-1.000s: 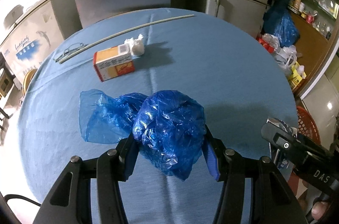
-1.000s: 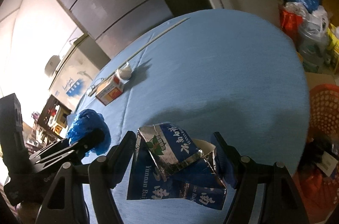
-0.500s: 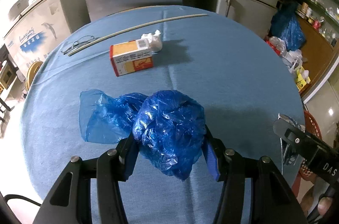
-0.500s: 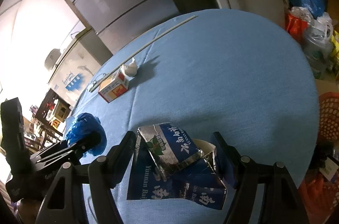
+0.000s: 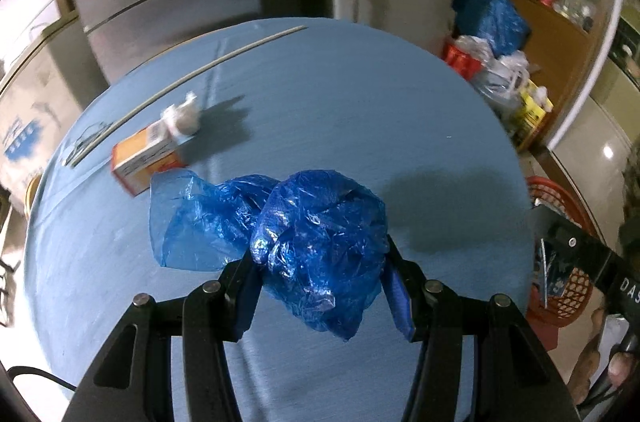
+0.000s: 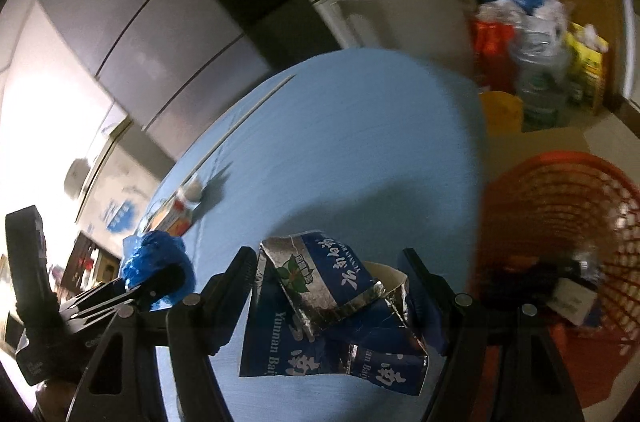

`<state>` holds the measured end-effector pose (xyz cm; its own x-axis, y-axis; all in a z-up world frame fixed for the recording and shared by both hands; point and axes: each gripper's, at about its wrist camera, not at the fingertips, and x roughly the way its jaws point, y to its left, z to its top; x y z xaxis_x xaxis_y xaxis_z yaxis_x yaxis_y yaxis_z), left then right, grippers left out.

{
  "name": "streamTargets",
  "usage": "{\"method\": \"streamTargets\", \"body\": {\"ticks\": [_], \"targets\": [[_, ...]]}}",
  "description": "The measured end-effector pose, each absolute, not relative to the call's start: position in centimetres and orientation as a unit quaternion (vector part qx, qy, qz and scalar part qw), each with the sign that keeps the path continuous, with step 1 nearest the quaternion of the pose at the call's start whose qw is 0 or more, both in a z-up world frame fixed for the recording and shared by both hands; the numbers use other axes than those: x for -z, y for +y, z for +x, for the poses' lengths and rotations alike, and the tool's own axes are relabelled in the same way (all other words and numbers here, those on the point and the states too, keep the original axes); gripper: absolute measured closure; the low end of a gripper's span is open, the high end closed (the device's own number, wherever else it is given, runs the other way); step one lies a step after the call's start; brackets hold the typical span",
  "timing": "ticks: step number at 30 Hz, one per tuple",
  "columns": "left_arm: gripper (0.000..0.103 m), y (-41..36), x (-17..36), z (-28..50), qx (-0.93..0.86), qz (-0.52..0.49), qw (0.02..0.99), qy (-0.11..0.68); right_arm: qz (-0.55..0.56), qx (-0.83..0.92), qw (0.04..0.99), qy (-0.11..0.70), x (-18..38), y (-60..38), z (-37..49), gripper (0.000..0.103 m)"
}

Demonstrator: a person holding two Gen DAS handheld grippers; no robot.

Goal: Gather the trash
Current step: 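Carry the blue bag and printed packet over the red basket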

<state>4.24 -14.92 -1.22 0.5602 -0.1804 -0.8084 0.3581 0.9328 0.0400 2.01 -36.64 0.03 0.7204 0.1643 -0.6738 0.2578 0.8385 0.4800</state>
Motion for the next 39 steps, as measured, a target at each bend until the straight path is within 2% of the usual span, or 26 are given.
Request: {"method": "streamTargets", "body": {"ticks": [9,20,33,39], "targets": [[0.047,-21.3,1.2,3.6,0.206,0.136,0.864,0.438,0.315,0.124,0.872,0.355,1.2,-44.9,-2.5,0.027],[0.047,-28.9,0.9,0.8,0.282,0.179,0.843,0.422,0.324,0.186,0.861,0.345,1.8,-49.8,-6.0,0.027],[0.047,-33.2,0.6,-1.2,0.321,0.202,0.829,0.411,0.326,0.208,0.828,0.407,5.0,-52.2,-5.7,0.025],[0.047,-34.5,1.0,-1.1,0.335,0.204,0.819,0.42,0.342,0.217,0.821,0.402,5.1,-52.7,-7.5,0.021]]}}
